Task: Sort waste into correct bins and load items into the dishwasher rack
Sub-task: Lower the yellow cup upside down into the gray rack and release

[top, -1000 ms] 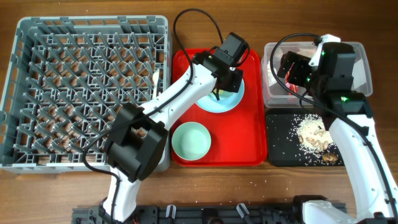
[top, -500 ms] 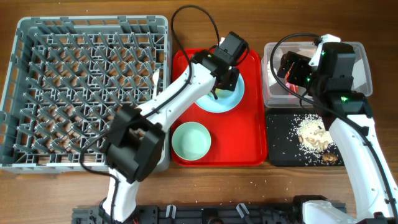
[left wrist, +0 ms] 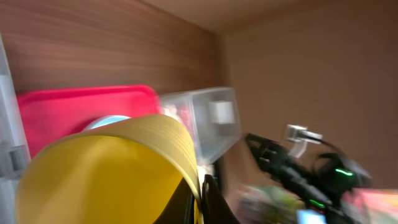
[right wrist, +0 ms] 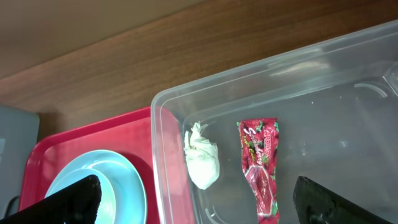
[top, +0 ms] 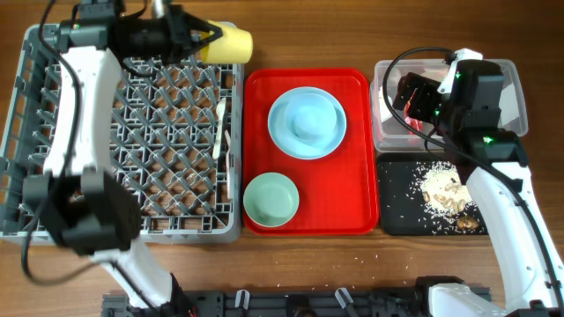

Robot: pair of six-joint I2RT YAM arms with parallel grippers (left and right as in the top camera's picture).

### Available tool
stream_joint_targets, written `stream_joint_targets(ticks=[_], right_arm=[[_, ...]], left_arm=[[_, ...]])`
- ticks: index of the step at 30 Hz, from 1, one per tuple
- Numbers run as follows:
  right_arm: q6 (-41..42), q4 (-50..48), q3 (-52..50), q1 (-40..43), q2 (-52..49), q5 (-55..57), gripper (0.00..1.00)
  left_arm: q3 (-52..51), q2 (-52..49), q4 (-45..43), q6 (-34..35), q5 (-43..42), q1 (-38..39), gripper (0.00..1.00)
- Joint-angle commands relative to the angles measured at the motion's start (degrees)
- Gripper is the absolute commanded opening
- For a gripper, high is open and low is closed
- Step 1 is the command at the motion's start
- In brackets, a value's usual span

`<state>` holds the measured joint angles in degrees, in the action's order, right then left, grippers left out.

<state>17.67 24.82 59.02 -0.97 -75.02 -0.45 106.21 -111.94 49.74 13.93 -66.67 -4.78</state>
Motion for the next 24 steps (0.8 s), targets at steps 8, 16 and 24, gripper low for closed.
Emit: stream_joint_targets(ticks=[8,16,24], right_arm=[[-0.8,-0.1,0.2,-0.3,-0.5,-0.9,1.0],[-0.8,-0.1,0.2,-0.3,-0.5,-0.9,1.0],[-0.8,-0.1,0.2,-0.3,-0.5,-0.9,1.0]], left_arm=[[-0.5,-21.0,-10.4,-0.2,-22.1,-3.9,0.04],[-2.3,-23.2,-8.6,-0.3,-8.5,-4.5,0.04],[-3.1,-23.2,-5.8,-0.3,3.9,-4.5,0.45]])
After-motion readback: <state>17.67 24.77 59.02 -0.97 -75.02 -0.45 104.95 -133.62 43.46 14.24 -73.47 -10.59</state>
